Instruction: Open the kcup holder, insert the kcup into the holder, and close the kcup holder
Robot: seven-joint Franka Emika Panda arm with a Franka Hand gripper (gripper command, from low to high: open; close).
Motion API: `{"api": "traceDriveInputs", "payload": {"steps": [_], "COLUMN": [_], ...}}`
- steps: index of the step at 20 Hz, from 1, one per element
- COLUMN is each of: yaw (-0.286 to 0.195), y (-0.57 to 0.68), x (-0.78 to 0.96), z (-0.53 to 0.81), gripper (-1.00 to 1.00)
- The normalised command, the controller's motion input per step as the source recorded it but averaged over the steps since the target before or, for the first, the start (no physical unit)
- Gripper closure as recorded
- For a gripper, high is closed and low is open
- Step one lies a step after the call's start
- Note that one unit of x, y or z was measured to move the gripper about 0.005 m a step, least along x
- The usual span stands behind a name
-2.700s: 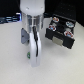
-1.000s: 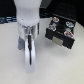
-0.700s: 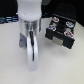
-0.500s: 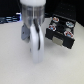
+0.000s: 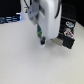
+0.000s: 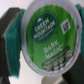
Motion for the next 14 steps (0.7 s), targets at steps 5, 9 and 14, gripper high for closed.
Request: {"api": "traceDriveInputs", "payload": {"steps": [5, 9, 14], "yaw": [0.047, 0.037, 0.031], "y": [0.55, 0.59, 0.62], "x": [0.0, -0.01, 0.0], "z": [0.52, 0.49, 0.34], "gripper": [1.0, 1.0, 1.0]}}
